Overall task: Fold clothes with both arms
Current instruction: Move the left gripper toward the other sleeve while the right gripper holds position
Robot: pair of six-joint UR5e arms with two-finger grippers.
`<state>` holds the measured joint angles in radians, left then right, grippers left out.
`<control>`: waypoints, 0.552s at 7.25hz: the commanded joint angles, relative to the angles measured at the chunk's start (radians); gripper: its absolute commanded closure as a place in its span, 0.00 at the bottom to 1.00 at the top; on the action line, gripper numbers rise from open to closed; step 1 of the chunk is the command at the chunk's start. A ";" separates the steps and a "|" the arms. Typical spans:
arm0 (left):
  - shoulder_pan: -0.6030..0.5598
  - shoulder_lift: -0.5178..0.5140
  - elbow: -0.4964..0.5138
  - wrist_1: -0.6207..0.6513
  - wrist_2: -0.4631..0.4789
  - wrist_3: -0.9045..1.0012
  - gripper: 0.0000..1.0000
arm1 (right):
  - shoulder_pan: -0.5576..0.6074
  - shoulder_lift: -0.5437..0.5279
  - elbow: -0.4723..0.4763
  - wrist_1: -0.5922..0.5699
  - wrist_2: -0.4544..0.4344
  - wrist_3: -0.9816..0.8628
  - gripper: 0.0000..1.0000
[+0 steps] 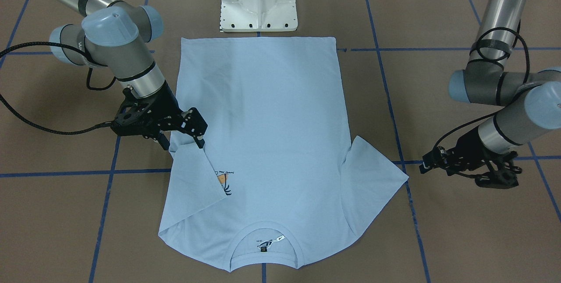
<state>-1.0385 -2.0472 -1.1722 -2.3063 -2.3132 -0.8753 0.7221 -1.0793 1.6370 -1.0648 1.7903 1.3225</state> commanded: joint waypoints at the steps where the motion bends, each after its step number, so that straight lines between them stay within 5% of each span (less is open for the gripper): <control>1: 0.046 -0.024 0.036 -0.010 0.031 -0.007 0.13 | 0.000 -0.004 0.001 0.003 -0.005 0.006 0.00; 4: 0.072 -0.030 0.036 -0.012 0.046 -0.013 0.17 | 0.000 -0.004 -0.003 0.002 -0.005 0.007 0.00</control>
<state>-0.9717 -2.0742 -1.1374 -2.3163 -2.2694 -0.8872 0.7225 -1.0829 1.6352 -1.0630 1.7857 1.3289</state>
